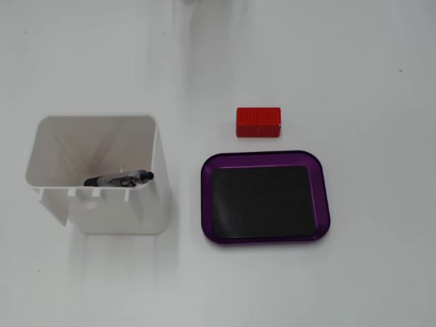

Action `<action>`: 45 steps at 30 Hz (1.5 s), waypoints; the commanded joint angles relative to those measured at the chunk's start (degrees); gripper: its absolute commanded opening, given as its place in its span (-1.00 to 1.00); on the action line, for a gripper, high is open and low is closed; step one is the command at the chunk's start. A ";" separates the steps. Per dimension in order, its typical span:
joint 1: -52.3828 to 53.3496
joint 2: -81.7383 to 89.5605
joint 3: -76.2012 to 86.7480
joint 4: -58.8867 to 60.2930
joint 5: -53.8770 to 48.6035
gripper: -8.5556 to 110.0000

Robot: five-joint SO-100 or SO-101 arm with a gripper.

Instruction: Pick up the pen and put it in the pen holder.

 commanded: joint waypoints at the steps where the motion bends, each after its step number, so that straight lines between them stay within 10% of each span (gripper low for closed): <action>1: -0.18 12.13 21.09 -9.40 -0.26 -0.65; 12: -0.18 40.34 57.92 -18.90 0.00 -0.65; 45: -0.26 37.44 62.75 -13.80 3.87 -0.86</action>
